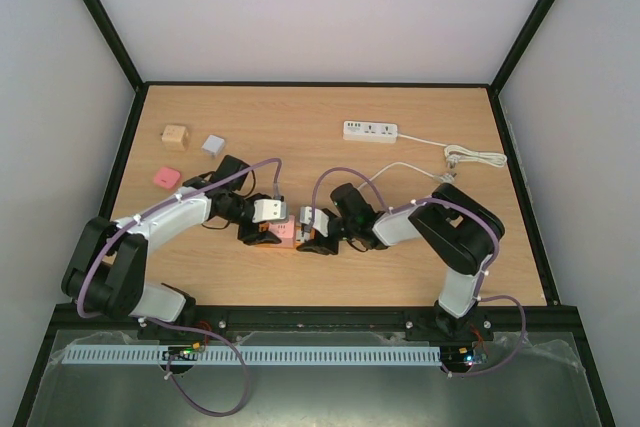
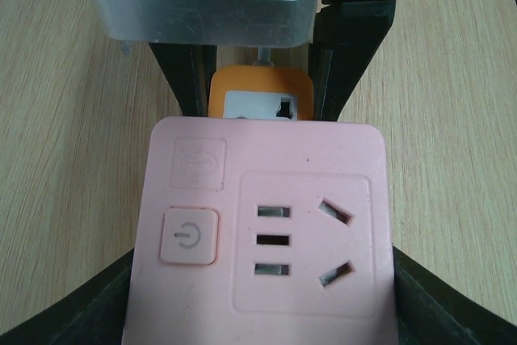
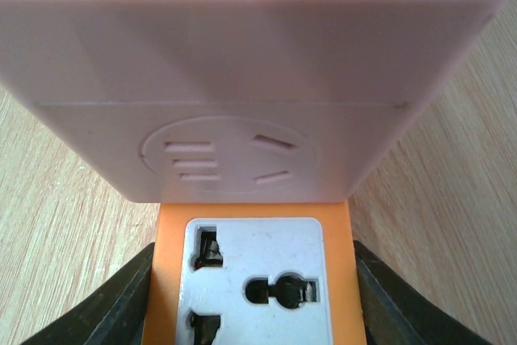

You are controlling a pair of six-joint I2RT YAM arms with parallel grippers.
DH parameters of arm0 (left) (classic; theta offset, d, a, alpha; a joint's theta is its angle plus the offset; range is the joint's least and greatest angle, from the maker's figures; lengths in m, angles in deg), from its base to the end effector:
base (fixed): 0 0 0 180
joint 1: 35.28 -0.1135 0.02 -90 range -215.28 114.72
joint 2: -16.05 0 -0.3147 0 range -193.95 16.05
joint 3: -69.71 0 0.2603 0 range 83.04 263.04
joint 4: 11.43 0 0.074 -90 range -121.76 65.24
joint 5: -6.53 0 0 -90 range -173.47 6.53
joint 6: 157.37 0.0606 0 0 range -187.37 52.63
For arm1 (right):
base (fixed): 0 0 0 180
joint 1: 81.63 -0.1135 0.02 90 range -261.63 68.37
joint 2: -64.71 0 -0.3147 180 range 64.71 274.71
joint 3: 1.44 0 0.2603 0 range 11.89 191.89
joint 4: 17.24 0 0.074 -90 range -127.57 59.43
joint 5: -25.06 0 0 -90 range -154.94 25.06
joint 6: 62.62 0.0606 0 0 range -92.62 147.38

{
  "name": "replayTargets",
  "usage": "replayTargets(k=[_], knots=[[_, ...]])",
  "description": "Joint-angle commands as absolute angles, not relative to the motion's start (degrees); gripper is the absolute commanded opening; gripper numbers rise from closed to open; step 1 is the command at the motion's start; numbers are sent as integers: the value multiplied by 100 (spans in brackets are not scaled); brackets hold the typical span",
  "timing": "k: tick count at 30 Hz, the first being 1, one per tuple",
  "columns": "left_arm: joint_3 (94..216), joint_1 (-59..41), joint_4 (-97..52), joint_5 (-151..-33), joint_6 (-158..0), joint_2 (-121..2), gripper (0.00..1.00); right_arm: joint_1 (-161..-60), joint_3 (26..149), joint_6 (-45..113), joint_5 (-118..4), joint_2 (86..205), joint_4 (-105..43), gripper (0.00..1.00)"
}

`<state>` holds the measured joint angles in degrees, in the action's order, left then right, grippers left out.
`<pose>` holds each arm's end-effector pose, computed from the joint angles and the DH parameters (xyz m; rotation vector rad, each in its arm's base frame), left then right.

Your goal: Pull the plug off the socket

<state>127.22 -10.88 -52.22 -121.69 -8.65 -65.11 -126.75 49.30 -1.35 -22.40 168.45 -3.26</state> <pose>0.2236 -0.1426 0.2103 1.7719 1.7079 -0.6480 0.2134 0.2724 0.1366 -1.6321 1.4987 0.9875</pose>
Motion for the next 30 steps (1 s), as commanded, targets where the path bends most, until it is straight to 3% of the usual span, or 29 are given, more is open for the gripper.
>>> replayTargets(k=[1,11,30], knots=[[12923,-1073,-5322,-13103,-917,-6304,39,-12738,5023,-205,-2545,17073,-494,14],[12727,-1076,-5238,-12675,-685,-6103,38,-12741,5290,-84,-2587,17327,-864,3],[12723,-1603,-5306,-13560,-671,-5982,33,-12730,5350,-117,-2657,17474,-981,2]])
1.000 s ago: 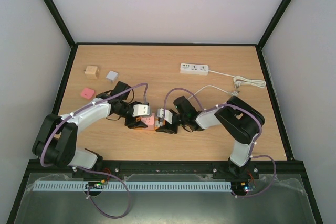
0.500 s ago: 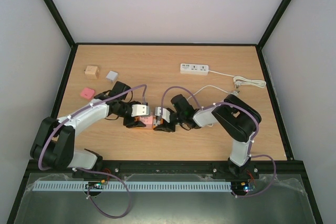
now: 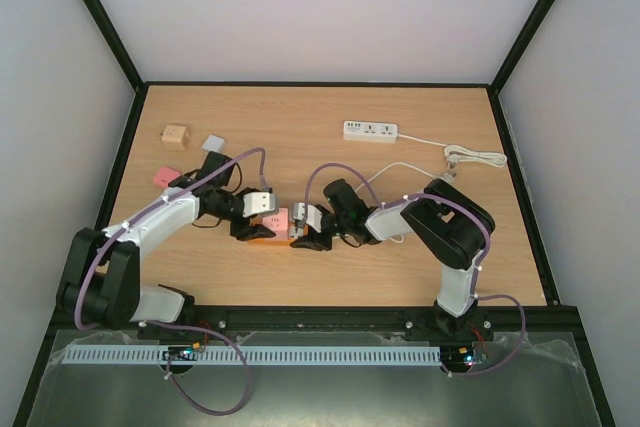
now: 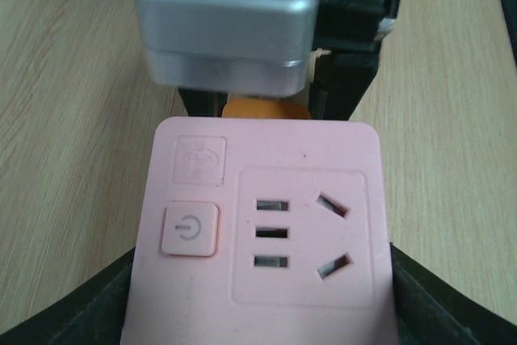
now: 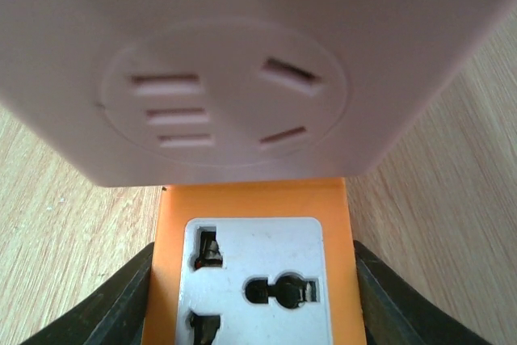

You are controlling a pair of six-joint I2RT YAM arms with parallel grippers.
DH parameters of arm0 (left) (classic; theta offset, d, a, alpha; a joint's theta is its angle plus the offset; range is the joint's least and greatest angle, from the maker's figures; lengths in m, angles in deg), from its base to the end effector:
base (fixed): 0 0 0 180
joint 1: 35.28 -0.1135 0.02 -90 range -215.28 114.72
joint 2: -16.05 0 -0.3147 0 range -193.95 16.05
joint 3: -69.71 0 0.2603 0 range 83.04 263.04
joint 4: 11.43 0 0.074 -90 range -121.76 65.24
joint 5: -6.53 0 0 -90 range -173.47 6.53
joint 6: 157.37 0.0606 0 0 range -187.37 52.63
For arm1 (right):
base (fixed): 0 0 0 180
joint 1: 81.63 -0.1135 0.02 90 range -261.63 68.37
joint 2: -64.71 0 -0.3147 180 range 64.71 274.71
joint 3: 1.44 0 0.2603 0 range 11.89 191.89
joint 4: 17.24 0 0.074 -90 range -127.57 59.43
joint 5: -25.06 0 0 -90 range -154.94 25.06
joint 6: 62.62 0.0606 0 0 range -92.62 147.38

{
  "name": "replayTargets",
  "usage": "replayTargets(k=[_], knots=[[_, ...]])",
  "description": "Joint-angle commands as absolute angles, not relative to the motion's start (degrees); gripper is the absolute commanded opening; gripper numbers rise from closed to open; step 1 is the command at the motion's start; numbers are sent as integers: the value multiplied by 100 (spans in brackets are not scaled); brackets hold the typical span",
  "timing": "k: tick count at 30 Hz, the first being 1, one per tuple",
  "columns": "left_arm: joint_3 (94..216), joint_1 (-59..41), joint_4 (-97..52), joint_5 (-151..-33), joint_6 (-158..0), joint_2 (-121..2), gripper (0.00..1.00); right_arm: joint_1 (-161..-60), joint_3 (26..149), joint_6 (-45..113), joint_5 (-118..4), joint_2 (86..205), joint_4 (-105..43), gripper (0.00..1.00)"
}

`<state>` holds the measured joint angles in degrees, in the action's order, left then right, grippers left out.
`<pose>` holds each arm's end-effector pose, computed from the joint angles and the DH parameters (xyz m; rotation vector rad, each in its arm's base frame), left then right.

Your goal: Pull the plug off the socket

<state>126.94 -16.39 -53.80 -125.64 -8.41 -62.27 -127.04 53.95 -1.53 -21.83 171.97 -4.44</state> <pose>0.2255 -0.1202 0.2216 1.6676 1.7196 -0.6714 0.2274 0.2896 0.1347 -1.6414 1.4876 0.9998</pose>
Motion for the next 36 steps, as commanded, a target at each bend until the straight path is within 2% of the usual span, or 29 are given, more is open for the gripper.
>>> replayTargets(k=[1,11,26,36], knots=[[12703,-1593,-5306,-13526,-624,-5972,33,-12722,5353,-112,-2662,17474,-979,2],[12787,-1633,-5452,-13278,-485,-5932,32,-12710,5348,-110,-2646,17481,-985,2],[13222,-2371,-5849,-13491,-503,-5756,32,-12703,5328,-111,-2638,17414,-967,4],[14003,-2642,-6437,-13151,-1043,-5888,33,-12681,5328,-17,-2669,17239,-917,27]])
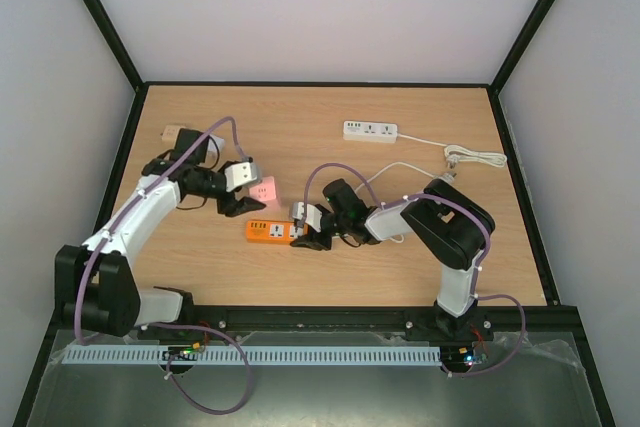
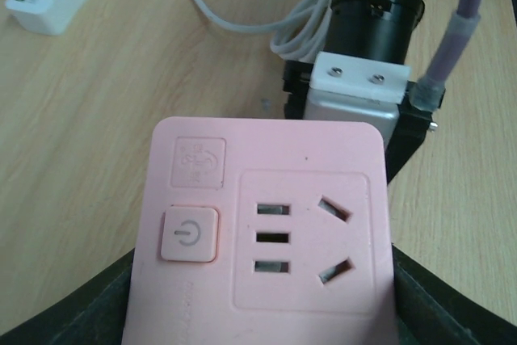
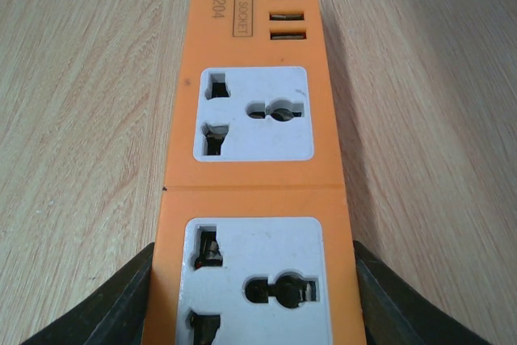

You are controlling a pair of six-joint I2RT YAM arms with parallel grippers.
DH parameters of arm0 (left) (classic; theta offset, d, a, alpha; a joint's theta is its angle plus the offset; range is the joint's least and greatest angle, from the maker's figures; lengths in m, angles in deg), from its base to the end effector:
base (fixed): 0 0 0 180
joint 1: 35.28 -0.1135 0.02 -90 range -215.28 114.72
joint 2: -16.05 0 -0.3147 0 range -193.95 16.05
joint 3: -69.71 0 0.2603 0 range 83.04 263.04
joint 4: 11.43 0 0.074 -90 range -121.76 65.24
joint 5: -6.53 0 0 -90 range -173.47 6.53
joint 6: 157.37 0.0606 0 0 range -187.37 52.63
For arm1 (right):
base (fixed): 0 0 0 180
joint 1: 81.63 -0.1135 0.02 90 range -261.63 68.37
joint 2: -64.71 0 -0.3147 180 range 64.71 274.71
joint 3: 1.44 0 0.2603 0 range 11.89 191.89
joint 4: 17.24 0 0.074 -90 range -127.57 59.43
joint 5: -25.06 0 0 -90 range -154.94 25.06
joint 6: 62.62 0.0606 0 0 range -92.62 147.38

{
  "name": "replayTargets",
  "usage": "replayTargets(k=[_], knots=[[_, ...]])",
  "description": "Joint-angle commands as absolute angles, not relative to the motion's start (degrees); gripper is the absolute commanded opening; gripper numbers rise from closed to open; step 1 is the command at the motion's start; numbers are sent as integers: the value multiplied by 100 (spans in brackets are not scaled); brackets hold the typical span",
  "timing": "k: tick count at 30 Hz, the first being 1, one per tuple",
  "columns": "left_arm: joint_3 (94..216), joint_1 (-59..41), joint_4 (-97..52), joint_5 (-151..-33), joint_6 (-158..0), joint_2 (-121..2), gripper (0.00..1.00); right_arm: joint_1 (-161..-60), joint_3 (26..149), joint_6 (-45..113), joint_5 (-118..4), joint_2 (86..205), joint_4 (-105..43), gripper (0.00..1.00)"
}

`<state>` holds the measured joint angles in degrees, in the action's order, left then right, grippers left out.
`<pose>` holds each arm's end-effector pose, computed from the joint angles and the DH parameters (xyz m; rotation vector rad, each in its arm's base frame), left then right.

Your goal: Pull the plug off the socket

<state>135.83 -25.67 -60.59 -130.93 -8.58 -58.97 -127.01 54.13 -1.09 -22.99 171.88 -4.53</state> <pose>0.2456 -0.0869 0.2797 1.4901 1.6919 -0.6278 0.2291 0.2899 0.1354 -1.6299 1.5034 0.9804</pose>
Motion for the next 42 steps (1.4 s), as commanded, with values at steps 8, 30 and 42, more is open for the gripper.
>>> replayTargets(k=[8,30,42], knots=[[15041,-2684,-7172,-11821,-1450,-6125,35,-12688,5346,253,-2614,16884,-844,47],[16335,-2720,-8828,-7798,-1132,-6849,41,-12689,5269,558,-2671,15909,-646,88],[15755,-2360,-8513,-5880,-798,-7254,44,-12688,5116,546,-2715,15658,-517,98]])
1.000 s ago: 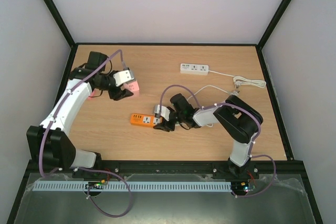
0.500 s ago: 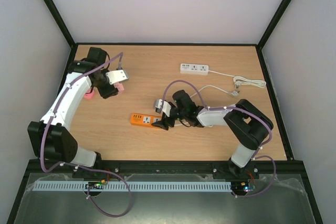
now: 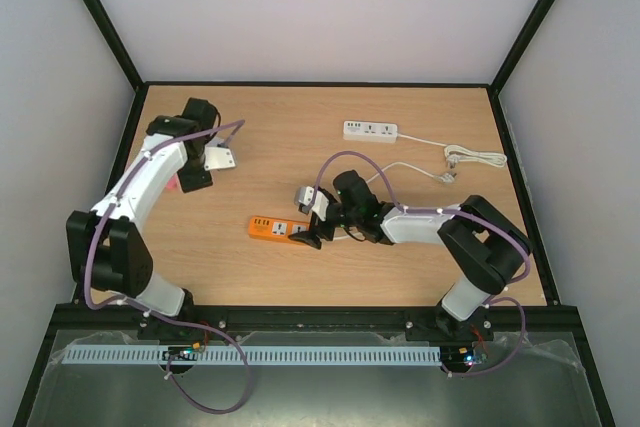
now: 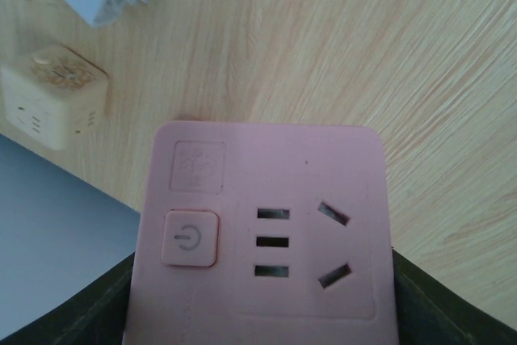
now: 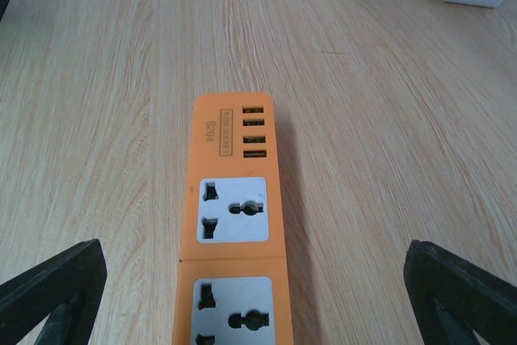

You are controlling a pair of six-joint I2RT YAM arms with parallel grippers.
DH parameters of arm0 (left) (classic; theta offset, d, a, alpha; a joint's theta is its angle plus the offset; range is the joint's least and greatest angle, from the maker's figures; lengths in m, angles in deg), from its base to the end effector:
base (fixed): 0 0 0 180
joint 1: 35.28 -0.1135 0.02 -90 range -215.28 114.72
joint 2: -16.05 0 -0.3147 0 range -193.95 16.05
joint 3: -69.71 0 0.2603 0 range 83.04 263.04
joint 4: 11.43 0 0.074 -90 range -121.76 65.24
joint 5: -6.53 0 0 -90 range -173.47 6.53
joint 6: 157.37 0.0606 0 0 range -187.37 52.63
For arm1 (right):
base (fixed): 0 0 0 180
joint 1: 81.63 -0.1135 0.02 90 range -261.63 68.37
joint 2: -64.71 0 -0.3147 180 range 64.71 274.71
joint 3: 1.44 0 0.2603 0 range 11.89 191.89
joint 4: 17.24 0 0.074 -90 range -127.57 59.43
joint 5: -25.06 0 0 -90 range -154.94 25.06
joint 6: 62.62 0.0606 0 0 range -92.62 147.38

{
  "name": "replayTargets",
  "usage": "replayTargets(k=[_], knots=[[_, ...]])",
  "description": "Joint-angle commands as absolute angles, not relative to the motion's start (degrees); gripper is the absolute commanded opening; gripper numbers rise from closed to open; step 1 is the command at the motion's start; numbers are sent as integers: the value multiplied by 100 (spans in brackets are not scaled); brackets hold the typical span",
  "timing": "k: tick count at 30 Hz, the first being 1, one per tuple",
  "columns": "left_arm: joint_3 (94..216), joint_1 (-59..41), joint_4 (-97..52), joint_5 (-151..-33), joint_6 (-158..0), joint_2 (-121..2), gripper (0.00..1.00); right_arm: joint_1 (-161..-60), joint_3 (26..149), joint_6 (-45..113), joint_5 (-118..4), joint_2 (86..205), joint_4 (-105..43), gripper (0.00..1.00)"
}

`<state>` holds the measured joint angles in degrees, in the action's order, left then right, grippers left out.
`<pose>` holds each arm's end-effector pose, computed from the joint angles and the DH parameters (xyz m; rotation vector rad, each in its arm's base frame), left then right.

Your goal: Pull the plug off the socket

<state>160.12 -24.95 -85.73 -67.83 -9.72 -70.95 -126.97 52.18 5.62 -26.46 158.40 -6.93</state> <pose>0.3047 -0.0389 0.3182 1.5621 2.4364 0.5594 0.2156 0.2718 0.1997 -1.4866 1.4868 0.9483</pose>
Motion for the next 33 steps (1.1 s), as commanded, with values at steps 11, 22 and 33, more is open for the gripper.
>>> replayTargets(k=[11,22,33], knots=[[15335,-2148,-7811,-4952,-473,-7867,48,-12683,5080,445,-2725,15587,-526,98],[15190,-2070,-7674,-4592,-453,-8447,50,-12686,5058,409,-2733,15559,-517,98],[15133,-2069,-7413,-4255,-448,-8991,48,-12687,5032,339,-2690,15568,-530,98]])
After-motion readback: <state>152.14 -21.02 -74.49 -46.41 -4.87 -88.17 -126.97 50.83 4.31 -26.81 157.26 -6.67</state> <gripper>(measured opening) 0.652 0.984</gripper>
